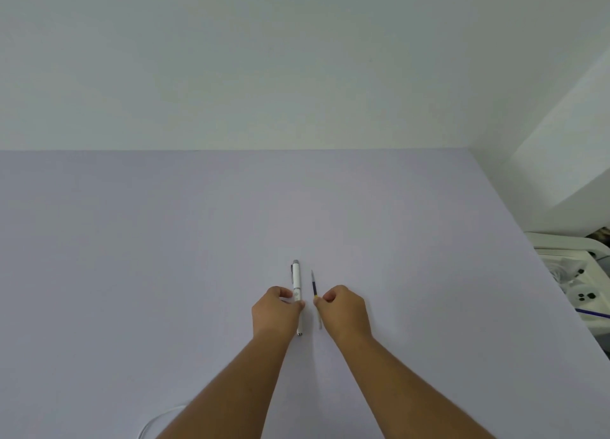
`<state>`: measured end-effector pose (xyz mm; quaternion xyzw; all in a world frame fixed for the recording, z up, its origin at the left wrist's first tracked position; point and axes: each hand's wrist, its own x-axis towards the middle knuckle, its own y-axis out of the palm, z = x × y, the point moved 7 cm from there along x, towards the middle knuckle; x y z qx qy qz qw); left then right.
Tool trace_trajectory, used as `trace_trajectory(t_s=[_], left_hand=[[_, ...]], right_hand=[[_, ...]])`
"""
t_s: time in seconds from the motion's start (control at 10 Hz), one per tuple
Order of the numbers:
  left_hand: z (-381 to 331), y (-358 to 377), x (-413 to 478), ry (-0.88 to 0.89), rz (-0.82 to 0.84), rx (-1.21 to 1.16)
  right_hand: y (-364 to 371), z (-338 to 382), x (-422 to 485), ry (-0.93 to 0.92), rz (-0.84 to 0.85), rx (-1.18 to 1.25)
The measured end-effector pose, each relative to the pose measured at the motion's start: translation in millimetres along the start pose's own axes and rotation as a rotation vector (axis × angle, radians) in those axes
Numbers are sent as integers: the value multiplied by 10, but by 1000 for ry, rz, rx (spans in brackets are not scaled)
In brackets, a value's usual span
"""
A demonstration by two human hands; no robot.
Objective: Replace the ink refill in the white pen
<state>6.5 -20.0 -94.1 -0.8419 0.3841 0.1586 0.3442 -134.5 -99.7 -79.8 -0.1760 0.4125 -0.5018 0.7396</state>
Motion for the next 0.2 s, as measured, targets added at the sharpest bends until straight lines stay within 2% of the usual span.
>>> trace_trajectory(t_s=[0.1,0.2], left_hand=[[-11,-58,-30,-6,2,34],[-108,-189,-53,63,-63,123]], right_hand=[[-33,-19,-4,17,-10,-7],[-136,42,1,-39,-90,-19]])
